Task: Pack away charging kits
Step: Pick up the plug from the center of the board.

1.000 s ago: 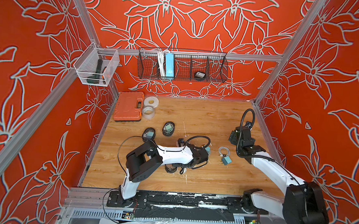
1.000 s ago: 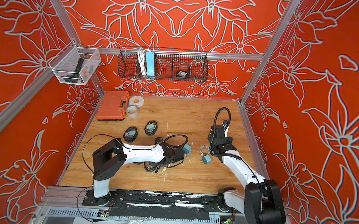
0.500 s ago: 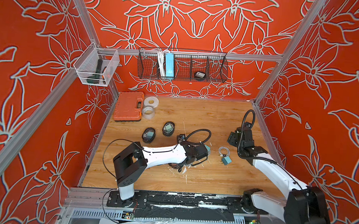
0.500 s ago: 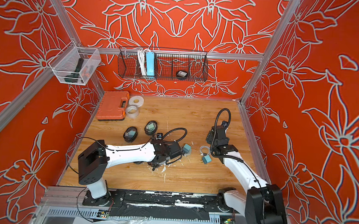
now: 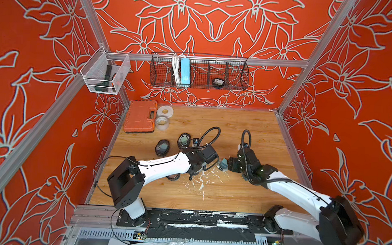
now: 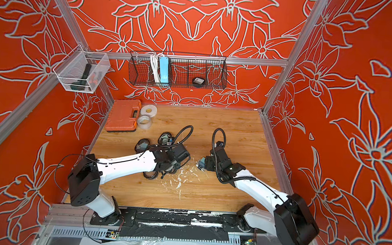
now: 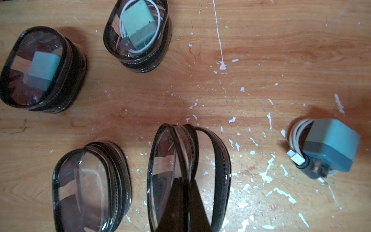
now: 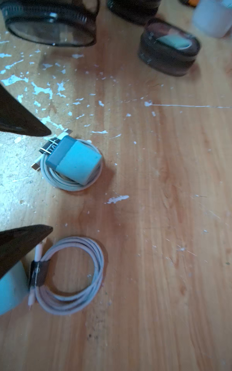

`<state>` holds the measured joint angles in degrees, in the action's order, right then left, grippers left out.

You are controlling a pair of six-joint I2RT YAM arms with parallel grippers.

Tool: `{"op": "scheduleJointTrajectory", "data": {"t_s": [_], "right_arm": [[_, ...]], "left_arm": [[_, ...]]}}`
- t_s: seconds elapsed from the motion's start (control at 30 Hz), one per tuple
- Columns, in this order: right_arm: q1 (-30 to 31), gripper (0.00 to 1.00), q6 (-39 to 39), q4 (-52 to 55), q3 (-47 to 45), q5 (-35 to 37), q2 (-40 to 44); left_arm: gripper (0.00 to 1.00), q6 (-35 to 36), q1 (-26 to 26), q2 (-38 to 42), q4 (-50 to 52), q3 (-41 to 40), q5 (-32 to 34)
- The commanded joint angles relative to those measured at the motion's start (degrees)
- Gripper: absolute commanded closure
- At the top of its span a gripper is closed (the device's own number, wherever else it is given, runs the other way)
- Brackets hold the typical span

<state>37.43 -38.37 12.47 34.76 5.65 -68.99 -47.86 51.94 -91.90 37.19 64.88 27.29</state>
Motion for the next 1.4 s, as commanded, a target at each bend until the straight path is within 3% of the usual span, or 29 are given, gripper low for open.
{"op": "scheduleJointTrajectory", "data": {"t_s": [0.0,0.23,0.63,0.83,1.17,1.37], "right_arm": [[1.8,0.29,-1.9,2.1,3.5,1.9,-3.2],[3.9,0.24,-1.8,1.6,6.9,3.0,-9.5],[5.2,0.33,-3.1,3.9,14.9,3.9,-21.9],[6.4,0.42,-3.4,4.7,16.8,4.6,-23.2],[6.6,0.68,-3.3,5.9,17.4,5.9,-20.7],[6.5,0.72,-3.0,7.3,17.3,7.9,-18.2]], "left_arm": [[1.00,2.5,-0.4,3.0,-3.0,-1.9,0.5],[1.00,4.2,-0.5,6.4,-7.6,-5.3,-0.3],[1.00,4.3,-0.9,6.6,-8.9,-7.0,-0.6],[1.00,4.3,-1.2,6.4,-8.9,-7.1,-0.6],[1.00,4.8,-1.6,7.0,-10.0,-7.9,-1.5],[1.00,5.5,-1.7,8.2,-11.6,-9.1,-2.4]]}}
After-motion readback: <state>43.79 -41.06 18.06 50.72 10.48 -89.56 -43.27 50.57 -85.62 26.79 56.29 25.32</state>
